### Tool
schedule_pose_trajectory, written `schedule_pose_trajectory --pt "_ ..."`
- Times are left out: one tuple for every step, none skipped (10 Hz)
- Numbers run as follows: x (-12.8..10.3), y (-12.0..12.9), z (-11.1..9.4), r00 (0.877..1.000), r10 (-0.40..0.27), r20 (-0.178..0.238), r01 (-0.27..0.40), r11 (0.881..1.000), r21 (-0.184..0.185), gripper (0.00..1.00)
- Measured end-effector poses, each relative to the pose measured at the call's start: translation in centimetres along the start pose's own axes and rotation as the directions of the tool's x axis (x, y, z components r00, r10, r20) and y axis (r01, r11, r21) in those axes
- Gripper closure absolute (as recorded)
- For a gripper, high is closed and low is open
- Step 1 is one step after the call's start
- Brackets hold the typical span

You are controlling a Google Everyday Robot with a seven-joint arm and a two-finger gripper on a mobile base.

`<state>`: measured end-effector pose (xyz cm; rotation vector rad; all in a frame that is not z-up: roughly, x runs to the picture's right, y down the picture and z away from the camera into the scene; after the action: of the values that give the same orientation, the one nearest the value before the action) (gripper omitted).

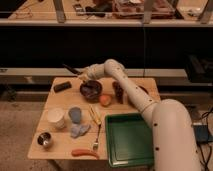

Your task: Wipe purple bowl with brush

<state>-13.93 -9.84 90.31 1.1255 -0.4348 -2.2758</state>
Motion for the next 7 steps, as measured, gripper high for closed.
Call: schedule_pose_trajectory --pt "-0.2 -0.4 -0.5 1.000 0.002 0.008 -0.002 1.000 0.007 1.00" --pt "-0.4 -0.6 -1.2 1.000 0.003 0.024 -0.003 1.000 0.014 1.00" --pt "-0.7 -0.3 -2.0 0.999 0.004 0.035 -0.005 1.000 0.009 1.00" --pt "-1.1 -0.1 -2.7 0.999 0.006 0.045 -0.006 1.000 0.000 1.00" --pt "-1.2 0.3 -3.2 0.998 0.006 0.055 -0.005 1.000 -0.014 1.00" --pt "-1.3 0.7 -3.3 0.998 0.005 0.062 -0.003 1.000 -0.027 1.00" --pt "-1.5 1.3 -3.5 0.998 0.008 0.065 -0.006 0.999 -0.038 1.00"
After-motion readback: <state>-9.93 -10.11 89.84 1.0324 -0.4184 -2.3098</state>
